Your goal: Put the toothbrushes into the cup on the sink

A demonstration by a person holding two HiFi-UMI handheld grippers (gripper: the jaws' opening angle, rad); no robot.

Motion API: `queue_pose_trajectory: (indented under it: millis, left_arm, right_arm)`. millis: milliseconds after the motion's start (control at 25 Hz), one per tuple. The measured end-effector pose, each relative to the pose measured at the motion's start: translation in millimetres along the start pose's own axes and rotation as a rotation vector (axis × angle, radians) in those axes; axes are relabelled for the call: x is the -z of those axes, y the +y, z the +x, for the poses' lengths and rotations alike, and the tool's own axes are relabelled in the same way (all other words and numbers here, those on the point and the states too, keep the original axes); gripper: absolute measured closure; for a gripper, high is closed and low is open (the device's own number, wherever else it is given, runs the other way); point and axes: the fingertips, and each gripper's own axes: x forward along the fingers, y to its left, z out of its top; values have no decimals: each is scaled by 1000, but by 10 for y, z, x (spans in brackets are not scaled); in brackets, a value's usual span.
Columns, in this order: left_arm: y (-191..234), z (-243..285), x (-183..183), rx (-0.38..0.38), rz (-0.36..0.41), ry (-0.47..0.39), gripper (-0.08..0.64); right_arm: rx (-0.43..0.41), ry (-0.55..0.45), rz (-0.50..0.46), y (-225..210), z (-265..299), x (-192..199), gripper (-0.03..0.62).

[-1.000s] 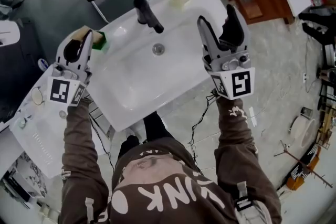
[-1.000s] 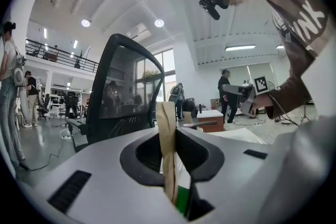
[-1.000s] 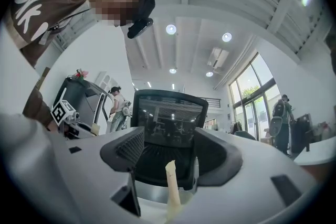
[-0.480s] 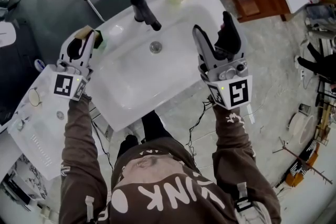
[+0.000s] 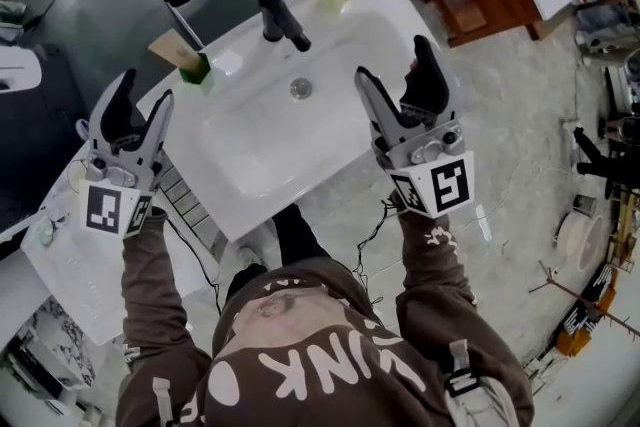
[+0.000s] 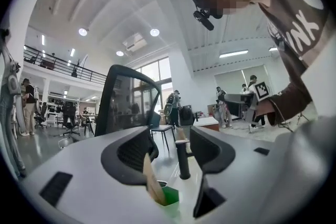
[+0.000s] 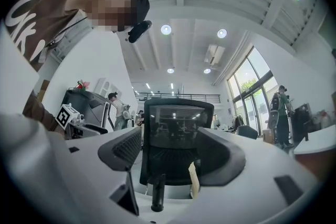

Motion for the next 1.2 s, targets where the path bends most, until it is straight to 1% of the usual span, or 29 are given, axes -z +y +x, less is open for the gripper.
queue_pose_trajectory:
  millis: [80, 200, 320, 400, 440, 520, 560, 600, 680, 720, 840, 960, 1080, 1200]
  left_arm:
    - [-95, -194, -233, 17, -15, -23, 322]
    - [-257, -513, -524, 41, -32, -45, 322]
    - [-420, -928, -786, 65, -45, -75, 324]
    - [-538, -1260, -911, 84, -56, -90, 322]
    - [-602, -1419, -944, 93, -66, -95, 322]
    - [-741, -1696, -983, 111, -86, -111, 322]
    - [-819, -1819, -1005, 121, -91, -119, 322]
    - [-906, -1934, -1036, 132, -92, -127, 322]
    - [-1092, -2146, -1113, 157, -84, -145, 322]
    - [-1178, -2250, -1148, 169, -79, -154, 322]
    - [-1359, -2575, -1215, 196, -74, -174, 324]
    - [-1501, -2907, -1284, 214, -75, -188, 324]
    - [-1595, -3146, -1400, 226, -50, -206, 322]
    - [-1670, -3323, -1492, 231, -35, -226, 324]
  right_arm:
    - [-1, 7, -3, 184, -80, -75, 250]
    - [-7, 30, -32, 556, -217, -189, 262]
    - [-22, 42, -60, 1091, -374, -344, 290]
    - [-27, 27, -78, 1524, -487, -480, 306]
    - [-26, 16, -100, 1735, -544, -545, 316]
    - [-20, 6, -155, 2097, -684, -622, 366]
    - [-14, 8, -166, 2239, -768, -645, 382]
    - [-5, 10, -167, 2353, -856, -675, 401]
    - [21, 6, -155, 2528, -1030, -766, 460]
    - [33, 2, -152, 2610, -1112, -819, 472]
    - [58, -10, -156, 2894, -1323, -959, 483]
    - [73, 1, -165, 3183, -1543, -1050, 483]
    - [79, 12, -198, 3373, -1697, -1141, 483]
    - [82, 2, -224, 3531, -1805, -1262, 483]
